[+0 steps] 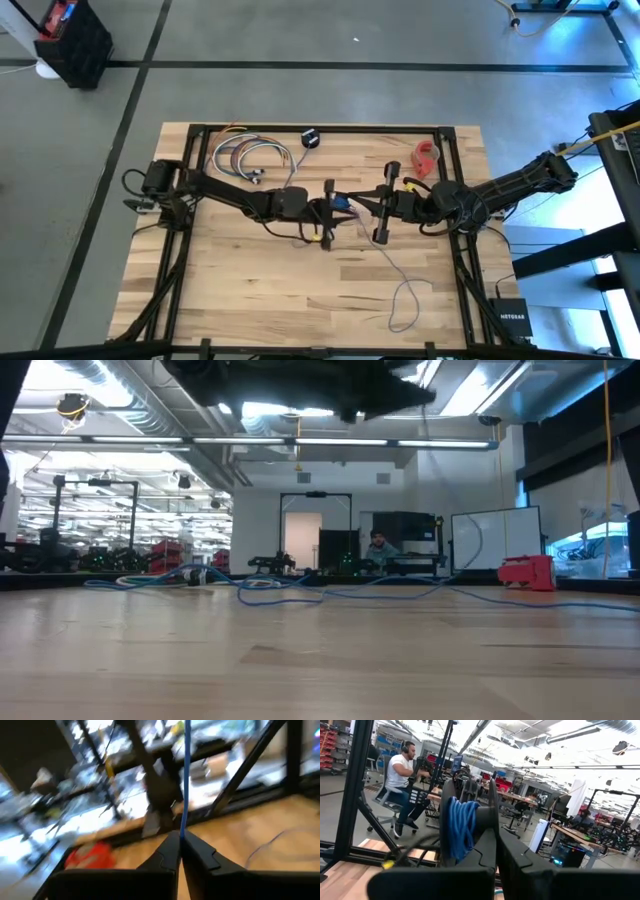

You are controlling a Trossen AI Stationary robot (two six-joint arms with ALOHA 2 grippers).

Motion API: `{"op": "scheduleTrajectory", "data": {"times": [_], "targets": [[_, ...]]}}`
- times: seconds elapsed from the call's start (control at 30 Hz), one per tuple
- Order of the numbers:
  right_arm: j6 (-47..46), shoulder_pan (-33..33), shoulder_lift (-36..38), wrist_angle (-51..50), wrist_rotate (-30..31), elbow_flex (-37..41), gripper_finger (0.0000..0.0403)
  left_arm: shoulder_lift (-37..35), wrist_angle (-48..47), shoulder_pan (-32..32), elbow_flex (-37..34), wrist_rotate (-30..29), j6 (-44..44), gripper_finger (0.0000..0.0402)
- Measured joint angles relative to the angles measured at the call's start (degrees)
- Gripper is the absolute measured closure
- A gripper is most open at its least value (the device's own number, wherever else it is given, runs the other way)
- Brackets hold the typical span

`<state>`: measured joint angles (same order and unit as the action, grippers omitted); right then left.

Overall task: Coil cords
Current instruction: Coil the blue wire onto the black spool

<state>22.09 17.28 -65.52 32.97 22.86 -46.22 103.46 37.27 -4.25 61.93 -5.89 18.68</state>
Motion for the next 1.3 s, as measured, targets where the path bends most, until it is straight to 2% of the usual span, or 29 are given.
{"op": "scheduleTrajectory", "data": {"times": [0.2,0.4,0.6,0.77,0.9,1.17,1.3], "targets": [[0.0,0.0,0.0,-0.7,0.0,0.0,0.0397,-4.6,-12.0,0.3,0.0,-8.0,2.9,0.0397],[1.1,0.0,0.0,-1.7,0.0,0.0,0.0397,-11.0,-27.4,0.1,0.0,-14.0,1.4,0.0393],[3.6,-0.1,0.0,-4.5,0.5,0.0,0.0397,-14.9,-39.2,1.2,0.1,-15.0,-1.4,0.0397],[3.7,0.0,-0.1,-3.1,0.4,0.0,0.0397,-15.1,-46.3,3.1,-0.1,-15.5,-4.9,0.0390],[3.7,0.0,0.0,-2.4,-0.5,-0.1,0.0397,-14.6,-48.9,4.3,-0.2,-15.5,-6.7,0.0396],[3.7,0.0,0.0,-2.9,1.3,-0.1,0.0397,-15.8,-48.4,4.4,-0.1,-15.5,-7.2,0.0400],[3.7,0.0,0.0,-7.7,2.7,-0.1,0.0397,-18.8,-51.0,4.6,-0.1,-15.5,-9.2,0.0400]]}}
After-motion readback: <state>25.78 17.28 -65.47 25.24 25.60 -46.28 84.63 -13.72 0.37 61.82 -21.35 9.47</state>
